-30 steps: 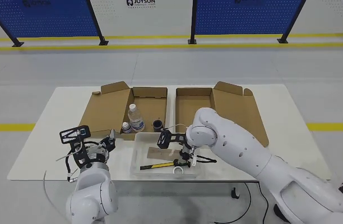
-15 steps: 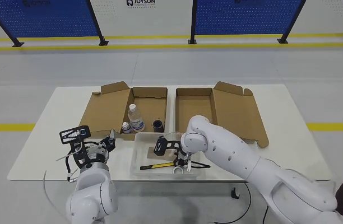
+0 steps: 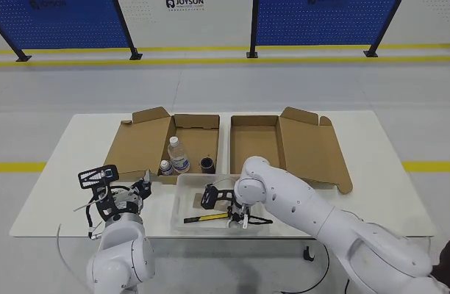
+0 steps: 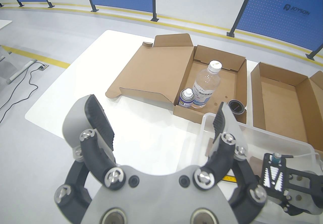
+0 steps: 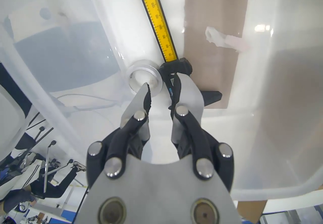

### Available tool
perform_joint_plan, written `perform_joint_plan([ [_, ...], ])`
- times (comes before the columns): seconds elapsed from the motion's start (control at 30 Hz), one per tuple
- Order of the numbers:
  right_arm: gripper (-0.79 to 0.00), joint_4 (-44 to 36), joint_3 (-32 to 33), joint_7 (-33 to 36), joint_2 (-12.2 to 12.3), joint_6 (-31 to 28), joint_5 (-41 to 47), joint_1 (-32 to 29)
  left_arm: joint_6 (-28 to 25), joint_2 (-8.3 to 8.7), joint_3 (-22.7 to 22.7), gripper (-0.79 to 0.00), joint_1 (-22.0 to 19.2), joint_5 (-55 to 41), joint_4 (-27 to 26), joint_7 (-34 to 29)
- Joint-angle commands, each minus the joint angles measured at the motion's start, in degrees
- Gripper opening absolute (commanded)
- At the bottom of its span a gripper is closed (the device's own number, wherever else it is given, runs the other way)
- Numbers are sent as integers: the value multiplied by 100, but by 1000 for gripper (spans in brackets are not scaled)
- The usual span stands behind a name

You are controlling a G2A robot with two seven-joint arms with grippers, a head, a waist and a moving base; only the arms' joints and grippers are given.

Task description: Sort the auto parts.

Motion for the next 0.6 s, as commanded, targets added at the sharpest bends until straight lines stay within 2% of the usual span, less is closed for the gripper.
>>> perform_joint_plan([
  [0.0, -576, 23, -10, -29, -19, -13, -14, -21, 0, 0, 0, 0, 0, 0, 0, 0],
  [0.37, -640, 205, -54, -30, -116, -27, -150, -67, 0, 0, 0, 0, 0, 0, 0, 0],
  [0.57, -625, 278, -91, -86, -178, -50, -290, -78, 0, 0, 0, 0, 0, 0, 0, 0],
])
